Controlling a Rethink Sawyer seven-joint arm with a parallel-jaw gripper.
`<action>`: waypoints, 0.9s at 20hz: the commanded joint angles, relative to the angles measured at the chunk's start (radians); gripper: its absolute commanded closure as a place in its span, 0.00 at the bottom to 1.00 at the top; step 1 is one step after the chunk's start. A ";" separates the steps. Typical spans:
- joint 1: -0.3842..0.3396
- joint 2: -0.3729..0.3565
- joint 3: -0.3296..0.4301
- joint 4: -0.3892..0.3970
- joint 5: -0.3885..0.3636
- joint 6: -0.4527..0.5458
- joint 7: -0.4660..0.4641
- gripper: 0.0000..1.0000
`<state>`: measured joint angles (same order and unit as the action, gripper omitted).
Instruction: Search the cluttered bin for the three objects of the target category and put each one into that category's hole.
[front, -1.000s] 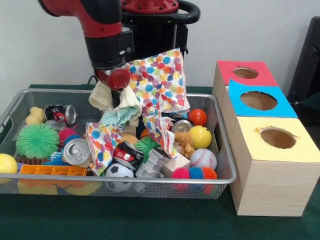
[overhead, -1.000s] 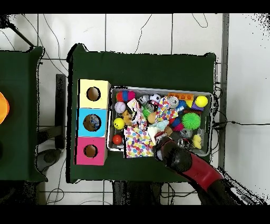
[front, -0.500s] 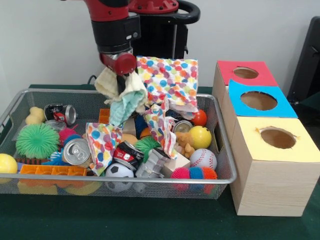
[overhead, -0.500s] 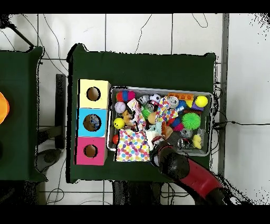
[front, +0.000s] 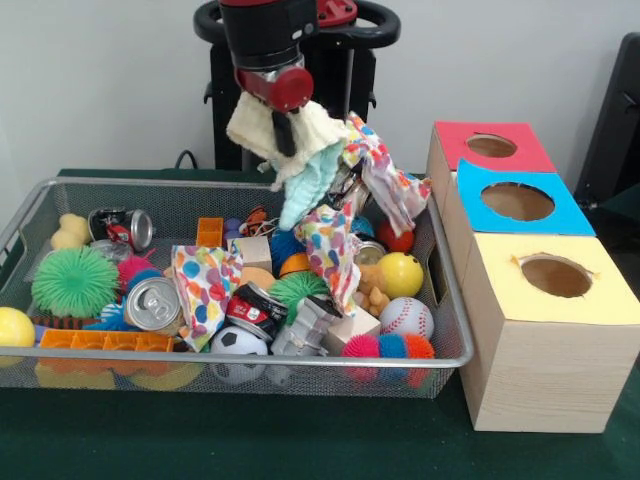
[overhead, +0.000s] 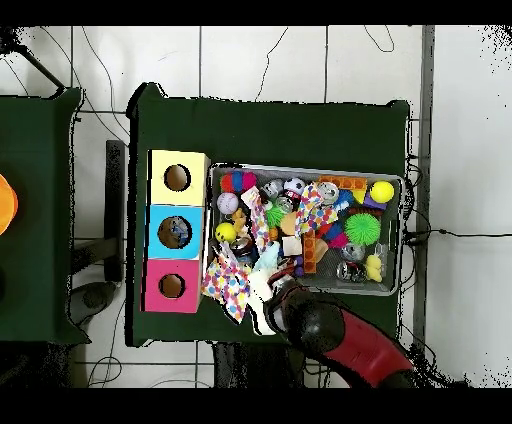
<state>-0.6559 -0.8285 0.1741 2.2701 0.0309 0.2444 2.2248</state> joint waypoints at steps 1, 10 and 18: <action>-0.005 -0.039 0.032 -0.005 0.069 0.159 0.103 1.00; -0.180 -0.035 0.156 -0.160 0.000 0.169 -0.100 1.00; -0.249 -0.039 0.202 -0.228 -0.079 0.102 -0.116 1.00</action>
<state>-0.8789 -0.8808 0.2648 2.1892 0.0062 0.3529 2.2250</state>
